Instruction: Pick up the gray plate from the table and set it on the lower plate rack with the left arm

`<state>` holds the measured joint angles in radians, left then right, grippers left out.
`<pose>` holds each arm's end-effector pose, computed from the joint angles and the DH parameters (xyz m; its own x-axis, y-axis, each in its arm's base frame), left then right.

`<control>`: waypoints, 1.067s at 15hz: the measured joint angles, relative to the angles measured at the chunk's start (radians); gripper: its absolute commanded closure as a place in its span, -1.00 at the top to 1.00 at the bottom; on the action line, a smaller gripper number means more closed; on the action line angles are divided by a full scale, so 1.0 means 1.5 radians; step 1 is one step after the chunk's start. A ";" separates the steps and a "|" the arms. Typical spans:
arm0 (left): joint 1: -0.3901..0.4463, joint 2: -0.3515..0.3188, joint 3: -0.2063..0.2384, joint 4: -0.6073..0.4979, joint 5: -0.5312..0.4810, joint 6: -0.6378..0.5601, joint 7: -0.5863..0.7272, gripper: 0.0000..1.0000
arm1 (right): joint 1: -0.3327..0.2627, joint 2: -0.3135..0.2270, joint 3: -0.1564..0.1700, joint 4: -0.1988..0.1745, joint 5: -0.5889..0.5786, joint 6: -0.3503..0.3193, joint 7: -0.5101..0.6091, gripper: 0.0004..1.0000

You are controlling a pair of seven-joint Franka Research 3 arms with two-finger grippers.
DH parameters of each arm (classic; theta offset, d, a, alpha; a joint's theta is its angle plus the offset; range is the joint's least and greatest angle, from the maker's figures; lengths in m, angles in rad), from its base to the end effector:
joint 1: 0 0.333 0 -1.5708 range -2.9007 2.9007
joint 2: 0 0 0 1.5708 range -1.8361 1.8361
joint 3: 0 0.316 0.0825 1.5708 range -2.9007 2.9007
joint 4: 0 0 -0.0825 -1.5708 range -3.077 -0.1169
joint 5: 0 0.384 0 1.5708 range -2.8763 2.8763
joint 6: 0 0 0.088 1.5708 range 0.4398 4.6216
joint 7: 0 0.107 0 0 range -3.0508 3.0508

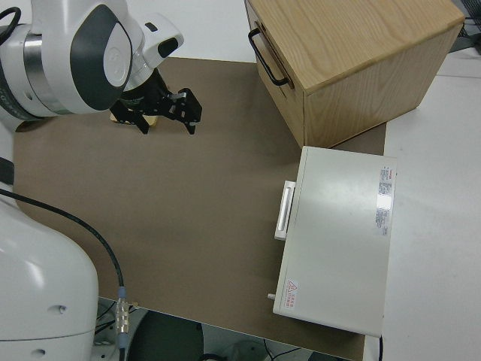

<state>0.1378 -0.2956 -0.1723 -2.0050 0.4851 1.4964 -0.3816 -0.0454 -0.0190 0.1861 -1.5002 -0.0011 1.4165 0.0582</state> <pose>0.4457 0.0285 0.5782 0.9416 0.3367 -0.0021 0.2812 -0.7898 -0.5452 0.5272 0.0757 0.6544 0.9946 0.0817 -0.0646 0.0824 -0.9966 0.0084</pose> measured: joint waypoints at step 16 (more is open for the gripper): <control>-0.011 -0.006 -0.011 -0.120 0.120 0.042 -0.072 -1.00 | 0.000 0.000 0.000 0.000 0.000 0.000 0.000 0.98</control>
<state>0.1207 -0.3050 -0.1884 -2.1851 0.6647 1.5594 -0.4900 -0.0454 -0.0190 0.1861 -1.5002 -0.0011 1.4165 0.0582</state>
